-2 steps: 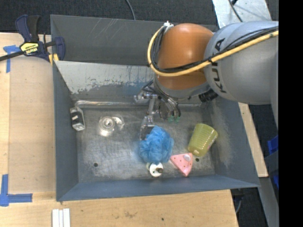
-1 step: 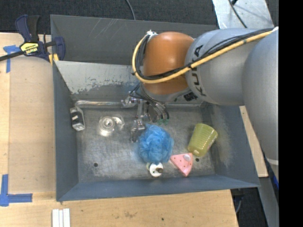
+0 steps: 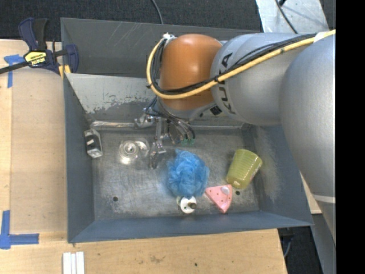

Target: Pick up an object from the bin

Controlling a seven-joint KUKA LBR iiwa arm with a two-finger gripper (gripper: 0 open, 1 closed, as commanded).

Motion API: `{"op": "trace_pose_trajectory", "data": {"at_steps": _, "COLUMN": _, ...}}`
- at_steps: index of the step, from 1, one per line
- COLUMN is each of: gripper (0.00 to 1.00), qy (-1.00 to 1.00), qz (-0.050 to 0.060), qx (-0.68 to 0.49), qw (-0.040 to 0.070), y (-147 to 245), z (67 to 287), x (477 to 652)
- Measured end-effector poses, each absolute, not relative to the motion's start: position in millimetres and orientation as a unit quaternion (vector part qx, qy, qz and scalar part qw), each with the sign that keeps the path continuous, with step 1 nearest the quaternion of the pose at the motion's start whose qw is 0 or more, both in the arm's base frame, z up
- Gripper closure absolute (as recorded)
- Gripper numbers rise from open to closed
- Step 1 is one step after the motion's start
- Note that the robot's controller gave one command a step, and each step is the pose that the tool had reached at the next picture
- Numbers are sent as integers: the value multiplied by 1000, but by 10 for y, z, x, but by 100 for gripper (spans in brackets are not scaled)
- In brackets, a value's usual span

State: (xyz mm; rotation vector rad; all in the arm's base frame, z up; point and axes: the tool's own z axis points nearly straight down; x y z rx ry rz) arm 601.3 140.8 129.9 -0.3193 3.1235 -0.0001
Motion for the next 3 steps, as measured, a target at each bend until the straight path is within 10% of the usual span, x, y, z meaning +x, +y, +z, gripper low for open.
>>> {"op": "trace_pose_trajectory", "data": {"at_steps": 2, "gripper": 0, "qy": 990, "qz": 0, "qx": -138, "qw": 1, "y": 1506, "z": 725, "x": 6158}}
{"op": "trace_pose_trajectory", "data": {"at_steps": 3, "gripper": 100, "qy": 978, "qz": 1, "qx": -207, "qw": 8, "y": 1543, "z": 755, "x": 6080}}
